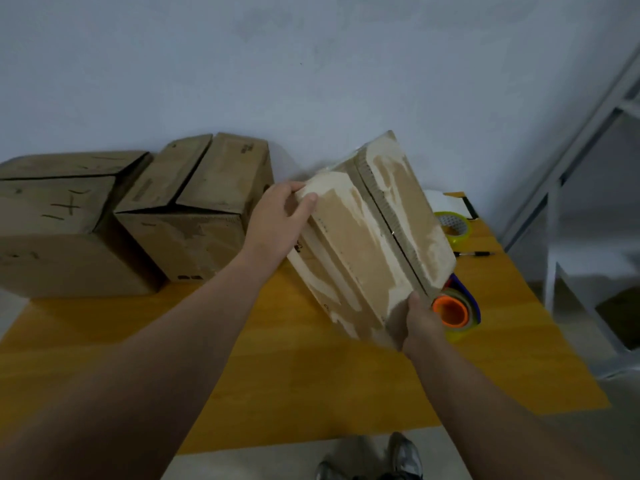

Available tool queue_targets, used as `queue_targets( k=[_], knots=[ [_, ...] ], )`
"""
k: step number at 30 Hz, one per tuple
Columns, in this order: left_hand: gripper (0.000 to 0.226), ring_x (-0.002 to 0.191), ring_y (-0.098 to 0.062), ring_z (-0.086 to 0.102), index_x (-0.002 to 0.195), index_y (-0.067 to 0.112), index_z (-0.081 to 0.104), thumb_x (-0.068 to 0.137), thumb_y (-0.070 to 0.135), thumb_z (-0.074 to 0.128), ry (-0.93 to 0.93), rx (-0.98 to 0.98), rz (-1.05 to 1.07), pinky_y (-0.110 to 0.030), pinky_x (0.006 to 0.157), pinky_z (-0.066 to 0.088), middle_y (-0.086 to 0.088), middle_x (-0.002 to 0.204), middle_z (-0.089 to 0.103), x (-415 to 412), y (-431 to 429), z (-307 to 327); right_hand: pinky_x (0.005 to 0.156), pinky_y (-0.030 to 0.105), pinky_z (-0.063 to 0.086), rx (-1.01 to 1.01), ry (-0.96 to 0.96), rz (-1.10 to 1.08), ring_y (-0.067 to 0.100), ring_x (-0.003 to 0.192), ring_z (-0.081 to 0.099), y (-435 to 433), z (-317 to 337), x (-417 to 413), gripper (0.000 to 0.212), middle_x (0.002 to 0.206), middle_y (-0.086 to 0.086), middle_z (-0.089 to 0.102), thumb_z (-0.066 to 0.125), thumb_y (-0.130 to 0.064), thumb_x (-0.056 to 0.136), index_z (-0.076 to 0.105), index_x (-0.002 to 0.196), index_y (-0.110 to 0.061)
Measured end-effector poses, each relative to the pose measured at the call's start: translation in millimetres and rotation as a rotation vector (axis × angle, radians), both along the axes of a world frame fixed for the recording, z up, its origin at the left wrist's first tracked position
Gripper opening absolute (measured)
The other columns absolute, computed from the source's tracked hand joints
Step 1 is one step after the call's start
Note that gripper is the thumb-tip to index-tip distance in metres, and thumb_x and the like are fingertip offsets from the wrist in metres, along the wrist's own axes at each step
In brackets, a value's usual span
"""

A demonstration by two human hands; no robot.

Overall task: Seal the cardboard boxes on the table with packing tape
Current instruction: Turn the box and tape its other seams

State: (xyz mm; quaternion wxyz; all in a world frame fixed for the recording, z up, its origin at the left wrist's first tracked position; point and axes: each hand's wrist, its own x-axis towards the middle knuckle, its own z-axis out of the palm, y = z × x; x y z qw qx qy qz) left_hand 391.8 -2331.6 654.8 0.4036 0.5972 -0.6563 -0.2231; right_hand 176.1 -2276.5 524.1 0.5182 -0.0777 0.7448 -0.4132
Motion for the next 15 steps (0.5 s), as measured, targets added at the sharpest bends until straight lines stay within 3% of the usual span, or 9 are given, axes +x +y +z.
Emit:
queue_targets(
  k=[3, 6, 8, 10, 13, 15],
  knots=[
    [0.032, 0.088, 0.008, 0.053, 0.116, 0.025, 0.051, 0.095, 0.049, 0.047, 0.079, -0.03, 0.07, -0.014, 0.066, 0.038, 0.021, 0.097, 0.055, -0.9, 15.2, 6.5, 0.082, 0.04, 0.039, -0.035, 0.109, 0.027, 0.028, 0.095, 0.05, -39.4, 14.1, -6.6, 0.039, 0.11, 0.014, 0.047, 0.049, -0.047, 0.095, 0.043, 0.118, -0.016],
    [0.029, 0.077, 0.001, 0.055, 0.108, 0.022, 0.045, 0.096, 0.048, 0.044, 0.094, -0.006, 0.17, -0.02, 0.058, 0.039, 0.015, 0.089, 0.055, 3.6, 22.4, 6.7, 0.081, 0.045, 0.047, -0.125, 0.322, 0.145, 0.031, 0.086, 0.052, -81.2, 30.8, -24.7, 0.043, 0.097, 0.015, 0.052, 0.05, -0.056, 0.085, 0.05, 0.102, -0.016],
    [0.031, 0.076, -0.007, 0.056, 0.106, 0.02, 0.04, 0.096, 0.049, 0.043, 0.084, 0.081, 0.217, -0.027, 0.058, 0.043, 0.009, 0.088, 0.054, 6.4, 22.4, 1.1, 0.078, 0.045, 0.045, -0.109, 0.566, 0.308, 0.038, 0.101, 0.055, -104.0, 53.8, -33.9, 0.056, 0.116, 0.018, 0.054, 0.042, -0.053, 0.092, 0.046, 0.127, -0.009],
    [0.037, 0.082, -0.016, 0.057, 0.111, 0.018, 0.038, 0.095, 0.051, 0.041, 0.111, 0.191, 0.254, -0.033, 0.066, 0.047, 0.005, 0.093, 0.054, 6.1, 18.7, -10.7, 0.087, 0.046, 0.044, -0.155, 0.846, 0.409, 0.04, 0.116, 0.05, -120.6, 80.9, -41.6, 0.065, 0.135, 0.017, 0.048, 0.04, -0.052, 0.094, 0.036, 0.141, -0.007],
    [0.068, 0.108, -0.028, 0.054, 0.141, 0.011, 0.024, 0.093, 0.058, 0.039, 0.177, 0.43, 0.268, -0.043, 0.088, 0.048, -0.007, 0.125, 0.051, -2.7, 14.1, -38.9, 0.1, 0.047, 0.04, -0.324, 1.167, 0.479, 0.038, 0.118, 0.05, -137.7, 107.5, -47.5, 0.067, 0.132, 0.016, 0.053, 0.045, -0.056, 0.091, 0.042, 0.137, -0.009],
    [0.074, 0.111, -0.031, 0.053, 0.144, 0.009, 0.021, 0.093, 0.057, 0.042, 0.224, 0.589, 0.279, -0.047, 0.091, 0.049, -0.01, 0.128, 0.049, -12.1, 15.7, -60.9, 0.1, 0.045, 0.035, -0.378, 1.336, 0.594, 0.036, 0.119, 0.05, -150.1, 114.0, -44.1, 0.068, 0.13, 0.015, 0.054, 0.044, -0.06, 0.09, 0.044, 0.136, -0.01]
  ],
)
